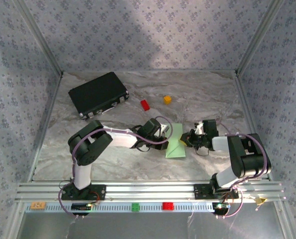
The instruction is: Fold a paper plane with a square sheet of paper (pick it up from the middle)
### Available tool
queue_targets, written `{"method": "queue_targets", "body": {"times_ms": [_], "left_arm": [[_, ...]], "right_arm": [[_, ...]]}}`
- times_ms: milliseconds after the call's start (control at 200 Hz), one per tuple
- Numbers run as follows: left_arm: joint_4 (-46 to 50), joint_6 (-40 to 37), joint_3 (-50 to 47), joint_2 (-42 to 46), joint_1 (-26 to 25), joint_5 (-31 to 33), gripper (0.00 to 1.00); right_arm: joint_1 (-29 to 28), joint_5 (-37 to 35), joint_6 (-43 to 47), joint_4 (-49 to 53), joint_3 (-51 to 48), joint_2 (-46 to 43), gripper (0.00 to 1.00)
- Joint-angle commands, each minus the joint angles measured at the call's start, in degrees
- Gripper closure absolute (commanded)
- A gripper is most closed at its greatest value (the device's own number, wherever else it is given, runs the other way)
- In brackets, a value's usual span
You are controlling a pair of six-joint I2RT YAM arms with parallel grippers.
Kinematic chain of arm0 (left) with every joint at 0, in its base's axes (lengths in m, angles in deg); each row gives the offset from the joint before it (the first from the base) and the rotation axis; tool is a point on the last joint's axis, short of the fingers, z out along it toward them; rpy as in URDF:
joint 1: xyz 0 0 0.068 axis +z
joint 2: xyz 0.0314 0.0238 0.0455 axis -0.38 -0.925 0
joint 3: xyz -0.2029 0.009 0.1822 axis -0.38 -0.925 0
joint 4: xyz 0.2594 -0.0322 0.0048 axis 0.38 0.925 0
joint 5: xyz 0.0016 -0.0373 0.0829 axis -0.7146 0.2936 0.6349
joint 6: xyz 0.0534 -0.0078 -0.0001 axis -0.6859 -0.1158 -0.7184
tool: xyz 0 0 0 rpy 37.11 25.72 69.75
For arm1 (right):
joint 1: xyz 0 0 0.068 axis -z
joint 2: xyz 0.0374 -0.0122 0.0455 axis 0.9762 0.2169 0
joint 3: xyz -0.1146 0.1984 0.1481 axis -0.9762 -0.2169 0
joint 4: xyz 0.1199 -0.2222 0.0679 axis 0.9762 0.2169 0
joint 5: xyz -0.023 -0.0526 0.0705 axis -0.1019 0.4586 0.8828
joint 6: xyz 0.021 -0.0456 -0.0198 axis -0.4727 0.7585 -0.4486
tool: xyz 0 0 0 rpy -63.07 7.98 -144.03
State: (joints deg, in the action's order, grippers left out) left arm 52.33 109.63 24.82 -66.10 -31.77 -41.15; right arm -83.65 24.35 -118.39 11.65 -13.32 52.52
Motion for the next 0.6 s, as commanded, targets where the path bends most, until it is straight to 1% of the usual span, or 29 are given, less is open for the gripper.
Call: {"method": "queue_targets", "body": {"times_ms": [0, 95, 205, 290, 390, 595], "left_arm": [[2.92, 0.05, -0.02, -1.23, 0.14, 0.24, 0.98], [2.83, -0.01, -0.15, -1.05, 0.21, 0.28, 0.98], [2.75, 0.06, -0.33, -0.91, 0.30, 0.37, 0.98], [2.75, 0.04, -0.40, -0.92, 0.32, 0.41, 0.98], [2.66, 0.06, -0.29, -1.08, 0.32, 0.24, 0.98], [2.75, -0.12, 0.09, -1.45, 0.40, 0.14, 0.98]], "right_arm": [[1.72, -1.84, -1.71, 0.94, -1.02, -0.94, 0.99], [2.46, -2.20, -1.65, 4.09, -0.18, -4.86, 0.98], [2.25, -4.30, 0.02, 9.25, 0.82, -9.29, 0.97], [1.46, -3.68, 0.16, 9.82, 0.67, -11.15, 0.96], [-0.90, -2.44, -0.51, 9.55, 0.82, -11.75, 0.96], [-6.83, -3.04, -1.32, 8.34, 1.99, -9.90, 0.96]]}}
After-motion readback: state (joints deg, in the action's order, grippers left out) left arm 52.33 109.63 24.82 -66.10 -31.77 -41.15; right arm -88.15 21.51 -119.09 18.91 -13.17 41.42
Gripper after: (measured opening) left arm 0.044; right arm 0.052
